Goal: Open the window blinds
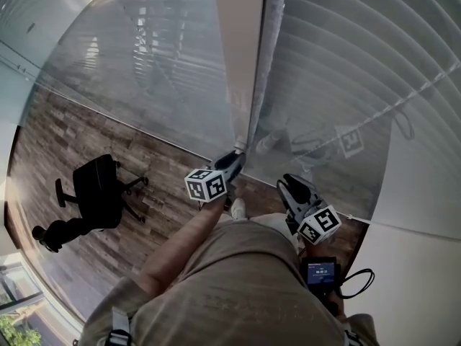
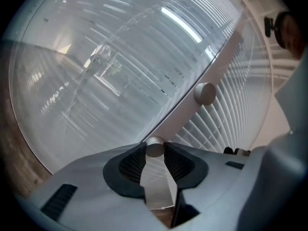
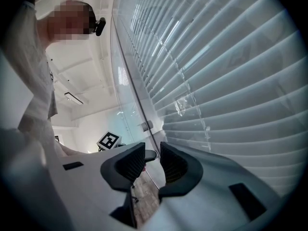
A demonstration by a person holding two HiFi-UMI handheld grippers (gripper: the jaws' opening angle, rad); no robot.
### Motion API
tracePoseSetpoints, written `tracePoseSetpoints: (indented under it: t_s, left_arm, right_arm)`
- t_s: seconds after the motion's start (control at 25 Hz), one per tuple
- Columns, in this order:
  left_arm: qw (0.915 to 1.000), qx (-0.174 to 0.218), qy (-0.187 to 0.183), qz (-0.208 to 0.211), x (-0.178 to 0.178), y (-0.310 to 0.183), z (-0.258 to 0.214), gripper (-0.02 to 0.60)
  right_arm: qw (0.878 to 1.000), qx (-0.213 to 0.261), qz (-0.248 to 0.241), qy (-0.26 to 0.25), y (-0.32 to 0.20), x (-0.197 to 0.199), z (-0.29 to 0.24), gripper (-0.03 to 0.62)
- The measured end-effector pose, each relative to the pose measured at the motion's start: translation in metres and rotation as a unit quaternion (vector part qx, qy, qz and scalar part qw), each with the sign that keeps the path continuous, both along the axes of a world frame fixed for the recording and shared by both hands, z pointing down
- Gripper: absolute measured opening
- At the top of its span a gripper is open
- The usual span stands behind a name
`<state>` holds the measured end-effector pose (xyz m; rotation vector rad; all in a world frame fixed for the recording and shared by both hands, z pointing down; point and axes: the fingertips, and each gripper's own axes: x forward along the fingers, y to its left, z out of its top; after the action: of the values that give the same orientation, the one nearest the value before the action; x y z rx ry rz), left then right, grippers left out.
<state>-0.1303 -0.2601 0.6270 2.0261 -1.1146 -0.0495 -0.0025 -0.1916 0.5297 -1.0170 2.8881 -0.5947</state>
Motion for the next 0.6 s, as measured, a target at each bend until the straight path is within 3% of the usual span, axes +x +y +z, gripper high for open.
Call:
tracePoseSetpoints:
  t_s: [0.24, 0.36, 0.44, 0.48, 0.56, 0.6]
  left_arm:
    - [0.9931, -0.034, 0.112, -0.014, 0.003, 0.003, 0.009, 0.132]
    - [0.9928, -0.034, 0.115, -0.007, 0.006, 0.002, 0.009, 0.132]
    - [0.9968, -0.016, 0.079, 0.005, 0.008, 0.002, 0.005, 0.132]
    - [0.9988, -0.002, 0.046, 0.014, 0.008, 0.003, 0.004, 0.164]
    - [0.9979, 0.026, -0.047, 0.035, 0.010, 0.008, 0.006, 0.246]
    - [0.9931, 0.040, -0.102, 0.043, 0.010, 0.010, 0.010, 0.250]
  right_arm:
    - [1.000, -0.004, -0.002, -0.001, 0.004, 0.006, 0.012, 0.103]
    - [1.000, -0.002, -0.004, -0.001, 0.002, 0.006, 0.013, 0.103]
    - [1.000, -0.001, -0.005, -0.001, 0.001, 0.005, 0.010, 0.103]
    - [1.000, -0.001, -0.006, -0.001, 0.001, 0.005, 0.009, 0.103]
    - [1.000, -0.002, -0.005, -0.003, 0.002, 0.004, 0.010, 0.103]
    - [1.000, -0.004, -0.004, -0.003, 0.003, 0.005, 0.012, 0.103]
